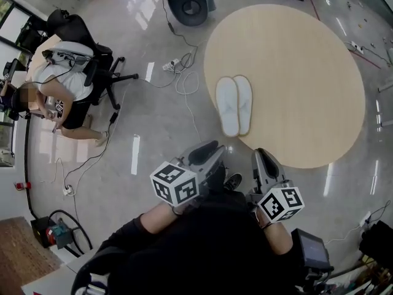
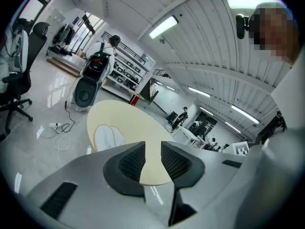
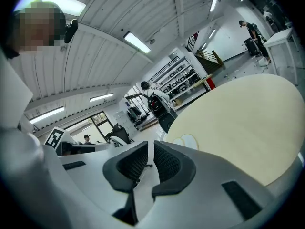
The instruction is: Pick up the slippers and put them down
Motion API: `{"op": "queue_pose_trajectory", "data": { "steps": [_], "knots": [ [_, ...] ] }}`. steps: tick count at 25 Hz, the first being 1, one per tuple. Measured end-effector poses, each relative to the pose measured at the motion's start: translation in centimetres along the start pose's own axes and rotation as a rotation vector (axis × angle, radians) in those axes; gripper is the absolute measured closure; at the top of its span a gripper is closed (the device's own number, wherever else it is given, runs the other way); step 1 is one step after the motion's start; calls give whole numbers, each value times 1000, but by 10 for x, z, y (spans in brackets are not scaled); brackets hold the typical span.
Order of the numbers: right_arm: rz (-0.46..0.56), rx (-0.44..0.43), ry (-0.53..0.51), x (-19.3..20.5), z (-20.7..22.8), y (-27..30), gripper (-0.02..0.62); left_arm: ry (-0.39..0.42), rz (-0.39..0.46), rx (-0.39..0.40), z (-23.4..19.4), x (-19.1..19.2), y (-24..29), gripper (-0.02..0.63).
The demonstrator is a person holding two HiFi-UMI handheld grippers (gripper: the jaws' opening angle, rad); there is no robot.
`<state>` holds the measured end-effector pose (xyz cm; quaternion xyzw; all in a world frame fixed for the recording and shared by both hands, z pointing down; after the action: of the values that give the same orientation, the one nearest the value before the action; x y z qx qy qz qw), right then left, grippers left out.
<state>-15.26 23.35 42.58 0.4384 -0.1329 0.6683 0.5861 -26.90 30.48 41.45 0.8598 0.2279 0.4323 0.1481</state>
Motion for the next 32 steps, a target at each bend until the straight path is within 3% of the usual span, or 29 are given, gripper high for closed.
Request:
{"op": "queue_pose_trajectory", "data": {
  "steps": [4, 9, 16, 26, 32],
  "knots": [
    [-6, 25, -13, -12, 19, 25, 546, 0, -2, -28, -37, -11, 28, 491],
    [10, 110, -63, -54, 50, 39, 546, -7, -40, -77, -79, -25, 78, 491],
    [-162, 195, -195, -68, 110, 111, 545, -34, -93, -148, -143, -55, 143, 489],
    [-322, 220, -126, -37, 153, 210, 543, -118, -256, -198, -214, -30, 192, 488],
    [-438, 166, -86, -12, 187, 261, 501, -199, -294, -196, -238, -22, 218, 449]
  ]
}}
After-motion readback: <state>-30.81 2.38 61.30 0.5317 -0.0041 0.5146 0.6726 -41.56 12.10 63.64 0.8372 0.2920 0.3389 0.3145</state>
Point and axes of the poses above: the fingertips, and each gripper's own axes: y forward along the fingers, z to its right, x out of its underside, the point moved 2 cm from there along -y, backward along the fingers, and after that the axes turned 7 degrees about -z, right-handed, at the moved point
